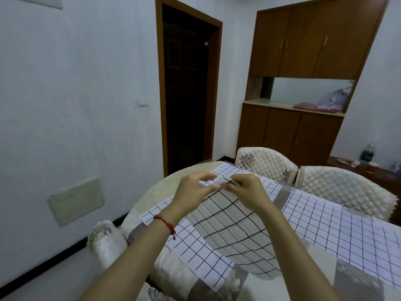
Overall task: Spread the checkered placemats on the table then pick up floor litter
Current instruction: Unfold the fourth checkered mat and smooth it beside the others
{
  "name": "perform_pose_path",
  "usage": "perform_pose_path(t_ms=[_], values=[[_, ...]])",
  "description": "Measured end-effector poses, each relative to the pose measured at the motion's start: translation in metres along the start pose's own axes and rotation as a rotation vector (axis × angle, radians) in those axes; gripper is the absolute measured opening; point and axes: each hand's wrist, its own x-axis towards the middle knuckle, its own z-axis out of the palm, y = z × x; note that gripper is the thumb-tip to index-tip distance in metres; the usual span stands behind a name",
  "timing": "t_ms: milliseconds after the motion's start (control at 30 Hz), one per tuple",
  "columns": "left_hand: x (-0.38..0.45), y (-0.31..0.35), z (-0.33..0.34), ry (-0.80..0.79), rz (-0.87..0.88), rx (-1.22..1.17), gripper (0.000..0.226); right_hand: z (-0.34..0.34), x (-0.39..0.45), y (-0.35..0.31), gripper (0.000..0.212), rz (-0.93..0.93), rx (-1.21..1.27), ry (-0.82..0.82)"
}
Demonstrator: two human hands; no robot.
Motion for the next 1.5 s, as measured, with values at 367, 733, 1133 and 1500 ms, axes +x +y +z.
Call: perform_pose_path(t_ms=[367, 733, 1133, 1500], values=[[-0.002, 0.002, 0.006, 0.053, 0.019, -0.094, 0.010, 0.000, -0.012, -0.004, 0.021, 0.104, 0.207, 0.056], [-0.004, -0.001, 0.004, 0.161, 0.083, -0.082, 0.012, 0.006, -0.014, -0.006, 0.028, 0.158, 0.270, 0.076], [0.008, -0.025, -0.024, 0.204, -0.062, -0.206, 0.007, -0.021, -0.019, 0.021, 0.015, 0.325, 0.279, 0.335], [0.011, -0.069, -0.041, 0.276, -0.245, -0.070, 0.007, -0.093, -0.041, 0.070, 0.011, 0.418, 0.115, 0.571]])
